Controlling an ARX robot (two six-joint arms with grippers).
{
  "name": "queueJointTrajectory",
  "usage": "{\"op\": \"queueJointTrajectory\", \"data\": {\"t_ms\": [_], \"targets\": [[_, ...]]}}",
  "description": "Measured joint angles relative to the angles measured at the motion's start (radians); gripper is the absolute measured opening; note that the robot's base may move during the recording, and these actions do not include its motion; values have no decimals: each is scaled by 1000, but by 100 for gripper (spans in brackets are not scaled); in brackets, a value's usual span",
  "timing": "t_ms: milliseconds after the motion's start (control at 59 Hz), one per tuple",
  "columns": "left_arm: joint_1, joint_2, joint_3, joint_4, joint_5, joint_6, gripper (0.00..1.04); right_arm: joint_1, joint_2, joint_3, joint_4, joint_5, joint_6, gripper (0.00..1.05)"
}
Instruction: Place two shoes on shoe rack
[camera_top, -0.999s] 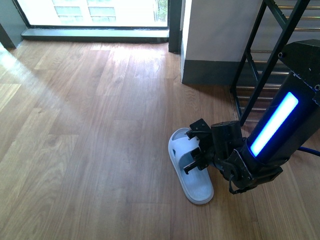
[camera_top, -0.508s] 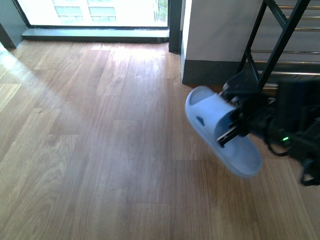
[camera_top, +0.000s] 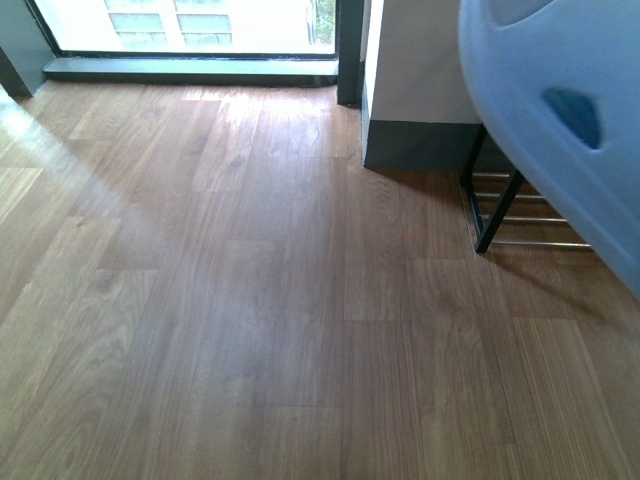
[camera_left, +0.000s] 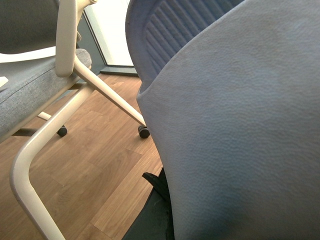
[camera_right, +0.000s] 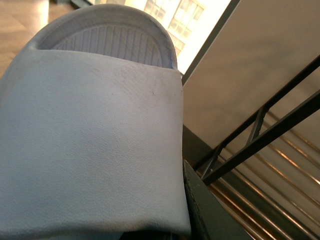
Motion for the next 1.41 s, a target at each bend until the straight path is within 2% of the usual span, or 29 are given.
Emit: {"op": "queueJointTrajectory", "data": {"t_ms": [102, 186, 1406], "targets": [[0, 0, 0, 0, 0, 0, 2, 8, -242, -55, -137, -6, 30, 1], [0, 0, 0, 0, 0, 0, 2, 10, -339, -59, -148, -6, 46, 1], [0, 0, 0, 0, -1, 0, 2, 12, -340, -62, -151, -3, 53, 1]]}}
